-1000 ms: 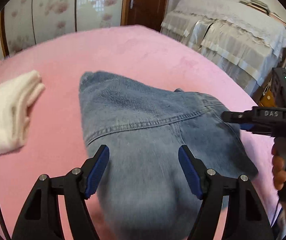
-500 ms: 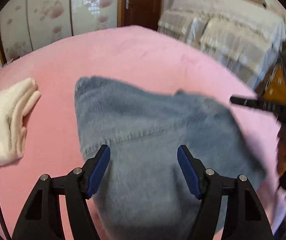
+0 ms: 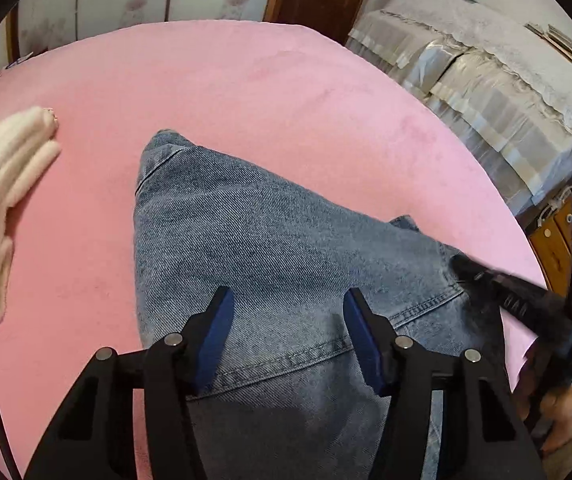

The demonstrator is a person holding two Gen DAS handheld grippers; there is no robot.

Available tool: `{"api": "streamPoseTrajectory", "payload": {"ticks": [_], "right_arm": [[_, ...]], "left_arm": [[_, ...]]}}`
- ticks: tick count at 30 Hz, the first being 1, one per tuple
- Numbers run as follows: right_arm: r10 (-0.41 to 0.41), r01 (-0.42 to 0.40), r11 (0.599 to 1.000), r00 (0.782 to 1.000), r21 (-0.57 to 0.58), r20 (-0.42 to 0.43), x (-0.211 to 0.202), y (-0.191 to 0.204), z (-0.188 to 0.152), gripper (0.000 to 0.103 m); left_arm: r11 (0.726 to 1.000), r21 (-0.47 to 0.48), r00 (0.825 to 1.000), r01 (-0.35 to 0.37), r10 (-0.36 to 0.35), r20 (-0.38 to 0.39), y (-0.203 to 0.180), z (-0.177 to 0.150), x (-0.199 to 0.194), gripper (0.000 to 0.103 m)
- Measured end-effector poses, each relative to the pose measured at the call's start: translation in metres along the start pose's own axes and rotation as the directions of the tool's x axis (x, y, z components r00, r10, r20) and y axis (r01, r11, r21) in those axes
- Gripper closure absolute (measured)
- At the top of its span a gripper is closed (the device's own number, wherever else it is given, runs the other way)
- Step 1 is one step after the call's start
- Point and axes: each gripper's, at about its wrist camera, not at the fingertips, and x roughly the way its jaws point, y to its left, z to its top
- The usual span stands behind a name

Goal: Fold large clothes

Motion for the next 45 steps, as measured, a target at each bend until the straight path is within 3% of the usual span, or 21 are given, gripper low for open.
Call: {"api": "streamPoseTrajectory", "payload": {"ticks": [7,11,13,18,21,25,27,30,37,40,45], "right_arm": [[-0.015,0.014,1.000,1.000,-0.012,-0.013,-0.026,-0.023,0.001,0.100],[0.036,-0.036,0.999,0.999,0.013,-0.011,-0.044,-0.020,-0.006,0.099],[0.055,-0.055,0.998,0.998,0.022,-0.003,-0.055,-0.013,-0.008,0.097],[0.084,-0.086,0.996,0.995,0.016,0.057,-0.099,-0.003,-0.021,0.070],[0.105,-0.106,0.994,0.992,0.009,0.077,-0.126,0.000,-0.029,0.066],[0.076,-0.074,0.997,0.992,-0.031,0.104,-0.160,0.007,-0.040,0.063],[0.068,-0.063,0.997,0.992,-0.044,0.110,-0.175,0.011,-0.045,0.050],[0.075,-0.068,0.996,0.989,-0.059,0.127,-0.196,0.012,-0.050,0.046],[0.122,-0.109,0.988,0.985,-0.110,0.124,-0.231,0.019,-0.055,0.046],[0.144,-0.131,0.985,0.984,-0.116,0.106,-0.239,0.020,-0.056,0.046],[0.167,-0.161,0.982,0.984,-0.094,0.059,-0.229,0.014,-0.056,0.046]], "left_arm": [[0.999,0.031,0.999,-0.035,0.035,0.004,-0.006,-0.004,-0.008,0.045],[0.999,0.021,0.999,-0.042,0.042,-0.016,-0.010,-0.006,-0.023,0.025],[0.999,0.018,0.999,-0.033,0.033,-0.028,-0.012,-0.009,-0.034,0.025],[0.999,0.026,0.998,-0.043,0.044,-0.039,-0.017,-0.020,-0.072,0.025],[0.999,0.023,0.998,-0.041,0.042,-0.040,-0.018,-0.029,-0.095,0.025],[0.999,0.023,0.998,-0.042,0.043,-0.040,-0.019,-0.040,-0.124,0.025],[0.998,0.019,0.998,-0.055,0.056,-0.040,-0.020,-0.046,-0.139,0.025],[0.998,0.021,0.997,-0.062,0.063,-0.052,-0.025,-0.052,-0.157,0.025],[0.998,0.056,0.999,0.037,-0.038,0.014,-0.038,-0.063,-0.202,0.024],[0.995,0.027,0.995,0.097,-0.096,-0.015,-0.039,-0.065,-0.209,0.021],[0.980,-0.015,0.973,0.197,-0.197,-0.117,-0.033,-0.068,-0.195,0.021]]}}
